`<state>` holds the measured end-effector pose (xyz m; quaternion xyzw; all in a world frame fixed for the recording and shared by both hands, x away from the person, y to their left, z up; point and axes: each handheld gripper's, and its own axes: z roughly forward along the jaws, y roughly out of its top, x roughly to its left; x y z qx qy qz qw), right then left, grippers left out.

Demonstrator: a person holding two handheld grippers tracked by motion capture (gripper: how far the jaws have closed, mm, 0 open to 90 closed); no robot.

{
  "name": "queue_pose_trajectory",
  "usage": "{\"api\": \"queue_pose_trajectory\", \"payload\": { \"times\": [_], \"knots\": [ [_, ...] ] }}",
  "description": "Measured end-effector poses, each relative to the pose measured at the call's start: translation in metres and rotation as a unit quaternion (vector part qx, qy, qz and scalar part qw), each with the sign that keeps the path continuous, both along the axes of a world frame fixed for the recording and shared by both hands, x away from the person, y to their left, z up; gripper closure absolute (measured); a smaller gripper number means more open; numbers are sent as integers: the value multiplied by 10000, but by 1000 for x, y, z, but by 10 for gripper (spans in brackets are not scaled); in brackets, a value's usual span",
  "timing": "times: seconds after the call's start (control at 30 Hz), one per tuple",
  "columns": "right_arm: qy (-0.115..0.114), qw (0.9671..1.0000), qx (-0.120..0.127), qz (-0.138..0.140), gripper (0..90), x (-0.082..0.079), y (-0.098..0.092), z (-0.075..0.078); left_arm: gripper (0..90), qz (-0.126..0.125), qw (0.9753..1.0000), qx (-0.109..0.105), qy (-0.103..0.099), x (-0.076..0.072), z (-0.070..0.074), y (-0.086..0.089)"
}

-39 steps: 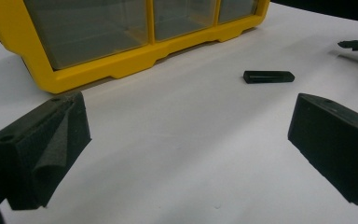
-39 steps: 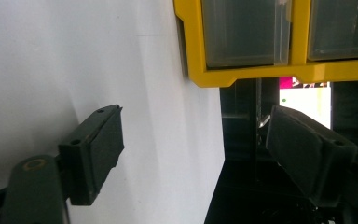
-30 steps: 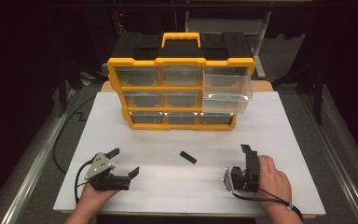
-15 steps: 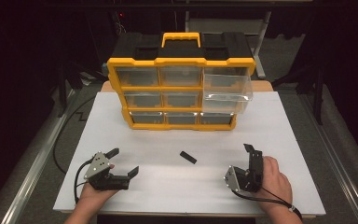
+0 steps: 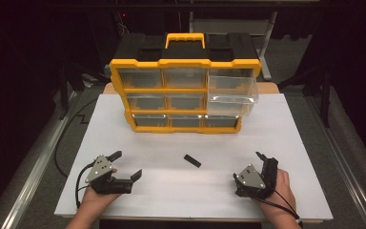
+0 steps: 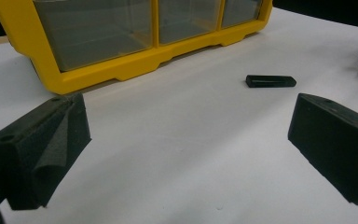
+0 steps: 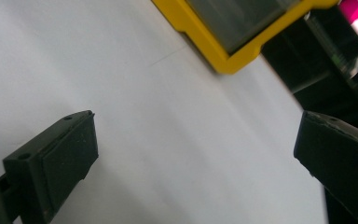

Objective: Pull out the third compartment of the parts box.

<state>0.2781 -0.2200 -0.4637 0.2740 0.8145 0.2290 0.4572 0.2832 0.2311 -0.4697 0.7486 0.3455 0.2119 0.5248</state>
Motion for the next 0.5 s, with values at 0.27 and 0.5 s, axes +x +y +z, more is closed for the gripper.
{"api": "queue_pose_trajectory", "payload": {
  "times": [0.27,0.5],
  "knots": [
    [603,9870,1473,-216,16,2,-12,-3,2,-33,10000,0,12,0,1,1],
    [864,9641,2503,-186,18,7,-19,-4,2,-44,9999,-85,92,1,4,1]
  ]
}}
